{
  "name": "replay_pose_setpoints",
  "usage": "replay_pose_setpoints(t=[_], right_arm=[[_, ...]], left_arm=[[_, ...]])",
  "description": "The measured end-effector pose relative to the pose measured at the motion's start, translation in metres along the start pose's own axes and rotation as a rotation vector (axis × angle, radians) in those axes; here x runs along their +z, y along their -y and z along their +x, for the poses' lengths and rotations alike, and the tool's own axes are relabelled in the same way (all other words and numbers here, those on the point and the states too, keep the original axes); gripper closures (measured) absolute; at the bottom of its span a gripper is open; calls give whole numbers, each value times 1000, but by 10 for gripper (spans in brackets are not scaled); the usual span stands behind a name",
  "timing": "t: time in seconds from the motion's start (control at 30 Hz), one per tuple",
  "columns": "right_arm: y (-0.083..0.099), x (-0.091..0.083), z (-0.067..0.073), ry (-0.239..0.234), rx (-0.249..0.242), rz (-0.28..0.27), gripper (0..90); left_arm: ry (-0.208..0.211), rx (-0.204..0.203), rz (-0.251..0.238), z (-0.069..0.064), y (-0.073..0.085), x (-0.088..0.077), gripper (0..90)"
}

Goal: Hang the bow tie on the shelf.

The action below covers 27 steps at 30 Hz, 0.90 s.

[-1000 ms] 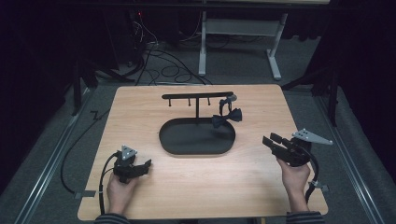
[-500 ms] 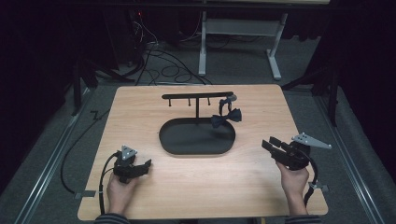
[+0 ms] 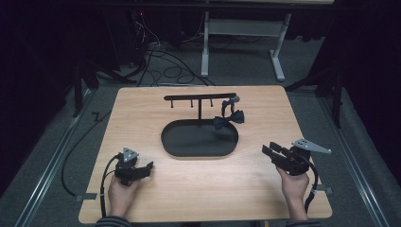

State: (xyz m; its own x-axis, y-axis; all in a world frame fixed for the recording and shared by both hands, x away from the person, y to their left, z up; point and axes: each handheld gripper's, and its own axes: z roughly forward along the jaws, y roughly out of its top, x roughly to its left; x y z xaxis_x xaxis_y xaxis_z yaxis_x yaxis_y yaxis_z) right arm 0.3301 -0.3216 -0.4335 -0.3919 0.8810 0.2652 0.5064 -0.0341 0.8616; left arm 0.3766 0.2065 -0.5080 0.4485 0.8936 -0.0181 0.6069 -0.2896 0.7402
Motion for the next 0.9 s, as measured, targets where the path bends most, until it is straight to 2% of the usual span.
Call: replay_pose_setpoints(t=[0.57,0.9], right_arm=[[14,10,6,-26,14,30,578],[18,17,12,-39,6,50,575]], left_arm=[[1,-1,-1,0,0,0,256],[2,-1,-1,0,0,0,257]])
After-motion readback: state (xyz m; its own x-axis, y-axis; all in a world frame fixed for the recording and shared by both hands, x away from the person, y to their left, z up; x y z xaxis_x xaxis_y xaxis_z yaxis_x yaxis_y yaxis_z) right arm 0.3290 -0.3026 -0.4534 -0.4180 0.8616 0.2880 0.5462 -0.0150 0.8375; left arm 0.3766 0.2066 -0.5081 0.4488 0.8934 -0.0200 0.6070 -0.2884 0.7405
